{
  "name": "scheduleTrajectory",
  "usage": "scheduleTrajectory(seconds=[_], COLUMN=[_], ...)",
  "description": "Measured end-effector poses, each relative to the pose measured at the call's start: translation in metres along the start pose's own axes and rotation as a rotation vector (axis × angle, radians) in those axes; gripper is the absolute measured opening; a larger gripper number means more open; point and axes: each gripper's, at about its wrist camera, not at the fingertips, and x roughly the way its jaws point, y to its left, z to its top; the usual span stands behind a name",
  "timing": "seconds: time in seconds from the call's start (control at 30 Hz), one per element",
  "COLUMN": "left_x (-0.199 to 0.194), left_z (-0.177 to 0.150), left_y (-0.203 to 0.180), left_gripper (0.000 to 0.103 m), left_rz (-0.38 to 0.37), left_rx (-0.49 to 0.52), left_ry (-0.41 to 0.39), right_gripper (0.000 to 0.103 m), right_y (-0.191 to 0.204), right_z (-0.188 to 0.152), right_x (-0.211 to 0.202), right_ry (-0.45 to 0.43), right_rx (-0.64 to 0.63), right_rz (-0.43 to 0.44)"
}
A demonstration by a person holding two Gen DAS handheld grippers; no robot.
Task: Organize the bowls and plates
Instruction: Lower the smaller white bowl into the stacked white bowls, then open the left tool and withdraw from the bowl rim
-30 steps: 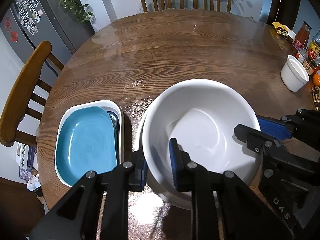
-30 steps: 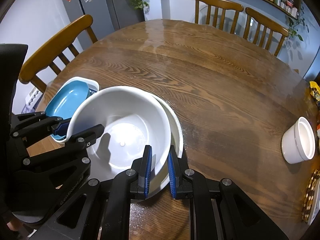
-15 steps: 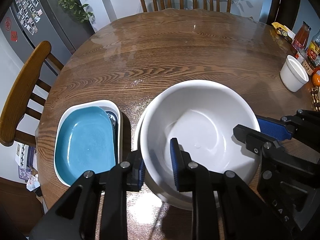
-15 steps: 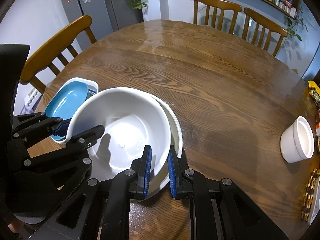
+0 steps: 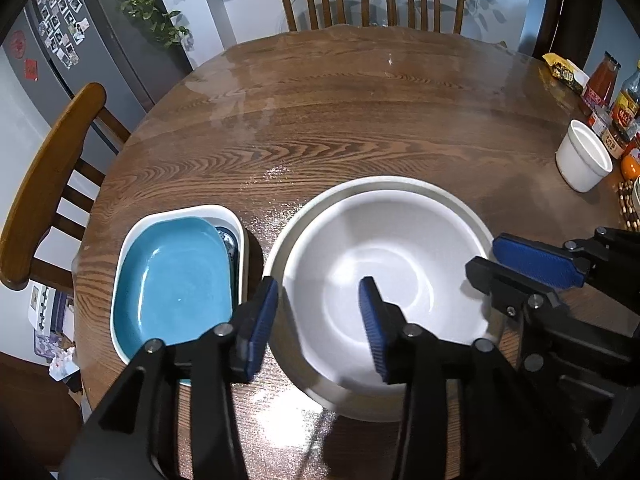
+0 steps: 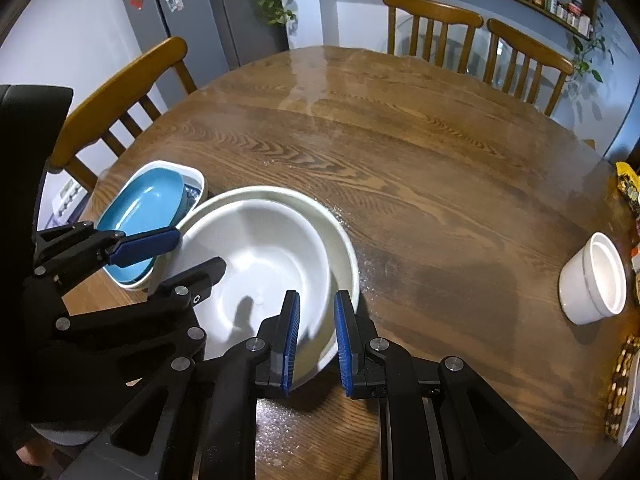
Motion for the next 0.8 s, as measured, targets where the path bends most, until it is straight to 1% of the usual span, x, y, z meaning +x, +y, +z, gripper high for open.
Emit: scheduleTrajectory(seconds=[0.03, 0.13, 0.27, 0.33, 0.47, 0.5, 0.53, 0.57, 0.63, 0.67, 0.7, 0.73, 0.8], left_x=[-0.002, -0.007, -0.014, -0.017, -0.023, -0.024, -0.025, -0.026, -0.028, -0.029, -0.030, -0.032, -0.035], left_z=[0.000, 0.000, 0.000, -0.001, -0.003, -0.003, -0.004, -0.004, -0.005, -0.005, -0.005, -0.004, -0.003], left_y=[0.001, 0.002, 0.002, 0.002, 0.002, 0.002, 0.001, 0.000, -0.002, -0.002, -0.003, -0.005, -0.011], left_gripper=[0.050, 0.057, 0.061, 0.070, 0.077, 0.078, 0.078, 0.078, 0.080, 0.081, 0.082, 0.083, 0.083], left_rz=[0.007, 0.007, 0.011, 0.018, 0.015, 0.016, 0.019, 0.020, 0.013, 0.010, 0.008, 0.007, 0.005], left_rx=[-0.004, -0.019, -0.025, -0.030, -0.040, -0.043, -0.044, -0.046, -0.052, -0.054, -0.055, -0.053, -0.048], left_ry=[-0.007, -0.017, -0.031, -0.040, -0.047, -0.048, -0.049, -0.050, -0.048, -0.048, -0.050, -0.054, -0.059], right_gripper=[0.018, 0.018, 0.019, 0.019, 0.020, 0.022, 0.028, 0.032, 0.048, 0.051, 0.057, 0.060, 0.061], right_y=[0.000, 0.000, 0.001, 0.000, -0.003, -0.005, -0.006, -0.008, -0.012, -0.014, -0.016, -0.018, -0.023], right_z=[0.000, -0.001, -0.002, -0.003, -0.005, -0.006, -0.007, -0.008, -0.010, -0.012, -0.013, -0.014, -0.017], right_x=[-0.001, -0.005, -0.013, -0.017, -0.025, -0.027, -0.029, -0.033, -0.038, -0.042, -0.045, -0.047, -0.053], right_ry=[-0.004, -0.012, -0.028, -0.038, -0.057, -0.061, -0.065, -0.075, -0.091, -0.101, -0.109, -0.116, -0.128], right_rx=[0.001, 0.006, 0.013, 0.017, 0.032, 0.038, 0.042, 0.050, 0.061, 0.068, 0.075, 0.079, 0.089], right_rz=[-0.002, -0.002, -0.003, -0.005, -0.010, -0.013, -0.017, -0.027, -0.037, -0.042, -0.049, -0.054, -0.062])
